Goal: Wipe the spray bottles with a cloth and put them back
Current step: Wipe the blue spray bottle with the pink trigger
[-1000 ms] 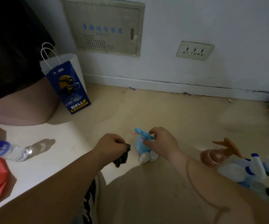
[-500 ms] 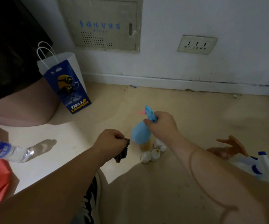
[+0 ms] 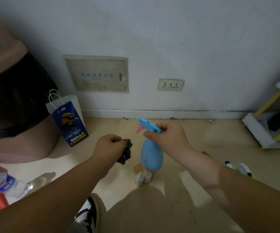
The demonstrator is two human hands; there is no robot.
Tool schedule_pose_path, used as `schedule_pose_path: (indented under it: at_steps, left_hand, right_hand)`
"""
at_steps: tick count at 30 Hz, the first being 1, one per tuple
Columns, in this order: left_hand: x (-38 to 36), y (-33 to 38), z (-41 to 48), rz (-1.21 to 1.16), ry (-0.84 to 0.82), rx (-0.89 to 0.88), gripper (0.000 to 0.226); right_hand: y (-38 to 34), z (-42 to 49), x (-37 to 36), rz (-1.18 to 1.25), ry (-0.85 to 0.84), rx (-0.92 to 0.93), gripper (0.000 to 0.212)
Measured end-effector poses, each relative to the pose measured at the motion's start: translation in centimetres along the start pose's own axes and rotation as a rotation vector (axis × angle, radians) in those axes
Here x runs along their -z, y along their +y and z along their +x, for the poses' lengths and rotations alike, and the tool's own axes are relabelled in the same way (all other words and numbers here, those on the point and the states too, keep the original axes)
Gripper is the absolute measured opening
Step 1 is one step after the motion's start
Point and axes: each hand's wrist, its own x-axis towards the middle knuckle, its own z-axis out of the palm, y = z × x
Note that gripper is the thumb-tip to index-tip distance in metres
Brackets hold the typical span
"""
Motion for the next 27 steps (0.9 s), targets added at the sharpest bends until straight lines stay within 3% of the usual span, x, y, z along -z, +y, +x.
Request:
schedule_pose_path:
  at_steps: [7, 10, 15, 19, 27]
  left_hand:
    - [1.6, 6.3, -4.7, -0.059, 0.052, -0.205, 0.019]
    - [1.1, 9.2, -6.9, -0.048, 0.013, -0.388, 0.02]
    - [-2.0, 11.6, -10.7, 0.149, -0.193, -0.767, 0.023]
    - [-4.5, 10.4, -10.2, 0.614, -0.413, -1.037, 0.038]
    - [-6.0, 9.3, -5.8, 0.709, -0.648, -0.938, 0.054]
  right_hand:
    - [-5.1, -7.0, 6.9, -0.105, -0.046, 0.0, 0.008]
    - [-5.8, -9.2, 9.1, -0.073, -0.049, -0.027, 0.009]
    - [-5.9, -10.4, 11.0, 0.006, 0.003, -0.135, 0.009]
    - [-4.5, -10.1, 11.4, 0.031, -0.031, -0.153, 0.024]
    - [-2.3, -8.1, 13.2, -0.102, -0.188, -0.1, 0.017]
